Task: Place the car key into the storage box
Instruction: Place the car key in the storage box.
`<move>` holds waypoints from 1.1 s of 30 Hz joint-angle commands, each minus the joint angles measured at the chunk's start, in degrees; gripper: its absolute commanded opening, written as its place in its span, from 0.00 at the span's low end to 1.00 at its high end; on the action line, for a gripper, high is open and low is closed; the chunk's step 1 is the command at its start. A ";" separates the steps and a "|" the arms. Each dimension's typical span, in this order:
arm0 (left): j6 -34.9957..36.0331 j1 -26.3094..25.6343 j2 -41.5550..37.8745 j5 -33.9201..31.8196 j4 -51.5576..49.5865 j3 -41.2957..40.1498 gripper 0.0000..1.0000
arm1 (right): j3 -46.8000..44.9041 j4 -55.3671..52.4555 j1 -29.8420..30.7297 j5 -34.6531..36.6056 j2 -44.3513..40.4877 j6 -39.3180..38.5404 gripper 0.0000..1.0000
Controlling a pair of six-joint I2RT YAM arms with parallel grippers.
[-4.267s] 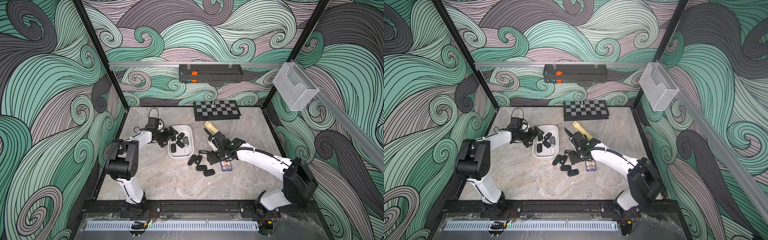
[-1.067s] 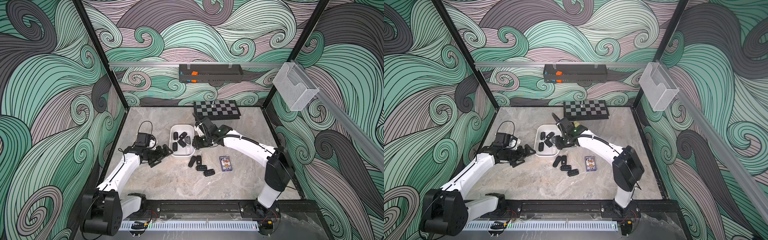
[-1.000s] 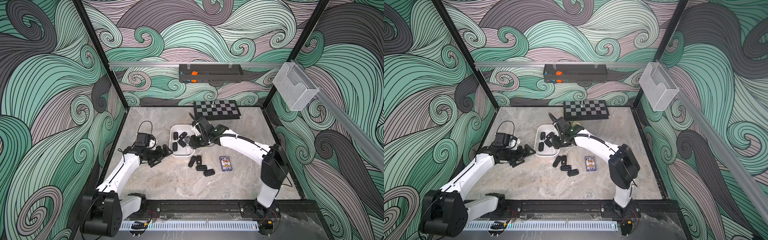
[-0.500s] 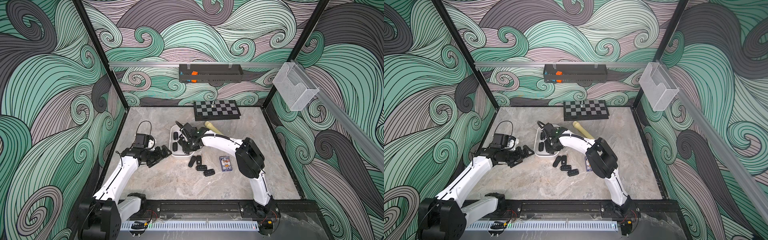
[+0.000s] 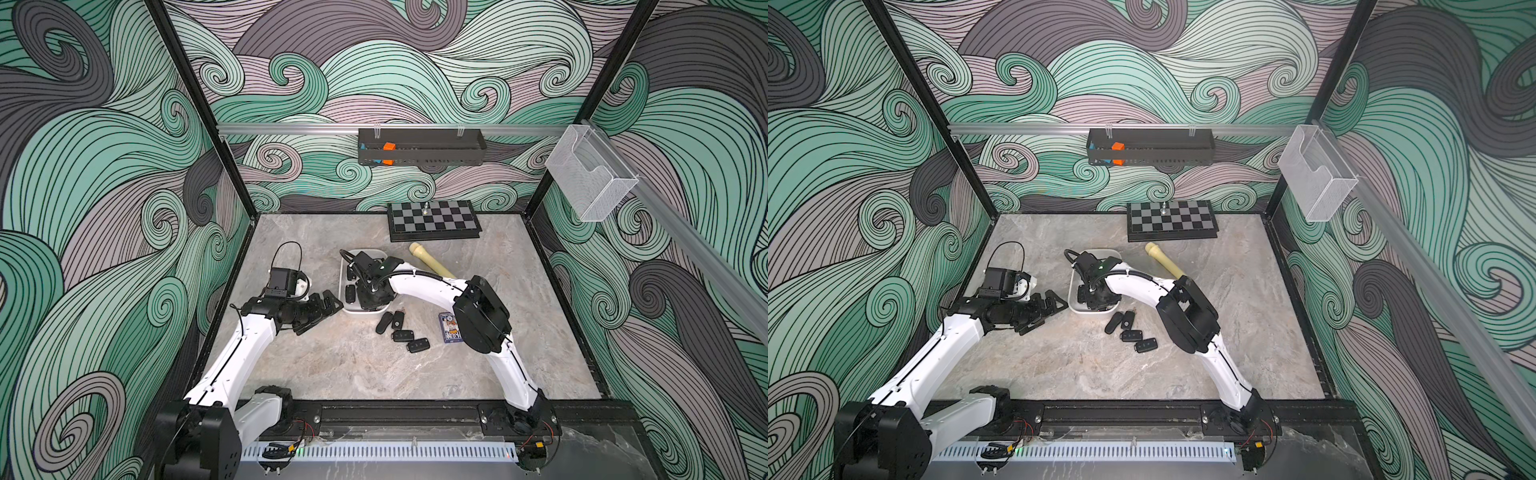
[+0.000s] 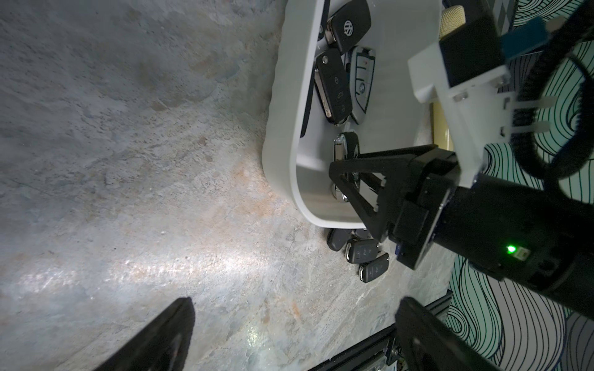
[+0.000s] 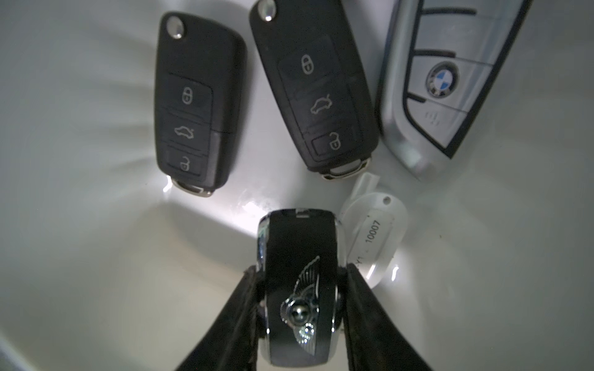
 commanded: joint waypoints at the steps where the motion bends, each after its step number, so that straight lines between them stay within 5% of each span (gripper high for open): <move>1: 0.99 0.20 -1.10 -0.03 -0.67 0.09 0.99 | 2.03 -2.30 0.32 2.03 1.46 0.77 0.42; 9: 1.03 0.20 -0.88 -0.20 -1.07 -0.33 0.99 | 3.58 -2.67 0.48 2.17 0.21 0.93 0.53; 20: 4.12 0.14 -0.25 -0.37 -1.95 0.13 0.99 | 1.71 -2.63 0.40 5.04 -11.72 -2.63 0.66; 28: 3.81 -0.78 0.09 -1.37 -1.55 -0.30 0.99 | -9.51 -2.52 0.24 5.32 -24.69 -7.30 0.99; 33: 3.42 -4.51 0.31 -5.29 -2.56 -0.38 0.97 | -21.28 -1.21 0.20 3.10 -34.85 -6.47 0.99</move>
